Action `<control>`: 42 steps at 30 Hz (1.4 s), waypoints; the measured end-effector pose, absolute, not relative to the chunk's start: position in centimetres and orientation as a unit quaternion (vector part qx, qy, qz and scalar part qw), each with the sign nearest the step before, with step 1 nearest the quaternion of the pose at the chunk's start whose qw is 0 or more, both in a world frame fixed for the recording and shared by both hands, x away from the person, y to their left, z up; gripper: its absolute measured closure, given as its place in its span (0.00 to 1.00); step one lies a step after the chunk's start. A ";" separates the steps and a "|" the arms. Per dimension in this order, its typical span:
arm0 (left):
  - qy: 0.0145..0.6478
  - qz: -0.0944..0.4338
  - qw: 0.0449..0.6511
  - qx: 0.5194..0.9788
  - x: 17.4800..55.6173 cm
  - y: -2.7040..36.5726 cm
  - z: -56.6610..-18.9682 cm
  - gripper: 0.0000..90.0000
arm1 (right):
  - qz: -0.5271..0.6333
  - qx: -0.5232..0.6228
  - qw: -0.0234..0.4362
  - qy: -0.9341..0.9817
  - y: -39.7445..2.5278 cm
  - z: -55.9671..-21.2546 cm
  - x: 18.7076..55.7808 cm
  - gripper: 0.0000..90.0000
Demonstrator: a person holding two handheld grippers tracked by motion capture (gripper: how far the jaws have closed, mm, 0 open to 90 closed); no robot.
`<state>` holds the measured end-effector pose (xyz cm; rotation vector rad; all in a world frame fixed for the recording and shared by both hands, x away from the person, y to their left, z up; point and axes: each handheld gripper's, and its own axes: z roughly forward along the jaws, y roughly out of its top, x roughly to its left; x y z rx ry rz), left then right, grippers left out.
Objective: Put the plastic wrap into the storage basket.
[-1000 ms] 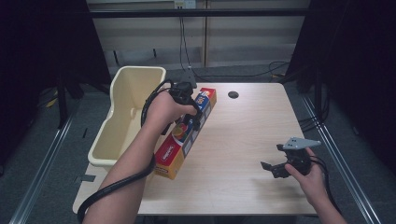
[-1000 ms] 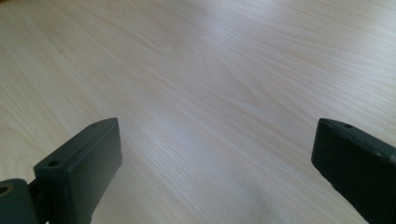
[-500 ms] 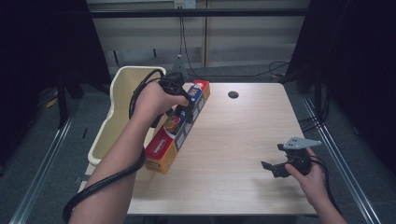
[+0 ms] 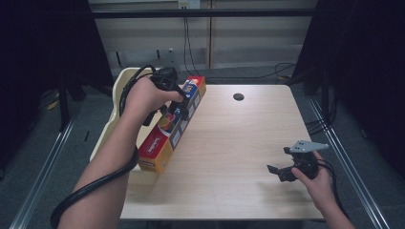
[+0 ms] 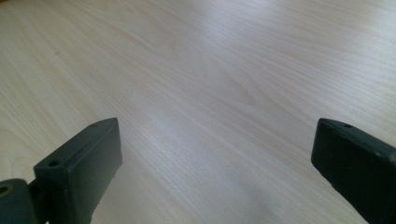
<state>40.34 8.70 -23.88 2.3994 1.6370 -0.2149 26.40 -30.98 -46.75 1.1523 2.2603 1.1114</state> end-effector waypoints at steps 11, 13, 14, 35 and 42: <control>0.574 -0.061 0.115 0.808 40.5 10.3 -22.7 0.46 | 0.395 0.409 0.184 0.802 -31.0 -46.7 26.4 0.02; 0.580 -0.061 0.116 0.804 40.6 10.9 -22.5 0.46 | 0.396 0.408 0.184 0.802 -31.0 -46.7 26.4 0.02; 0.580 -0.061 0.116 0.804 40.6 10.9 -22.5 0.46 | 0.396 0.407 0.181 0.803 -31.0 -46.7 26.3 0.02; 0.608 -0.049 0.122 0.783 40.3 14.4 -20.8 0.46 | 0.391 0.404 0.184 0.807 -30.7 -46.8 26.4 0.02; 0.620 -0.046 0.123 0.774 40.1 15.6 -20.7 0.46 | 0.390 0.396 0.180 0.811 -30.5 -46.9 26.5 0.02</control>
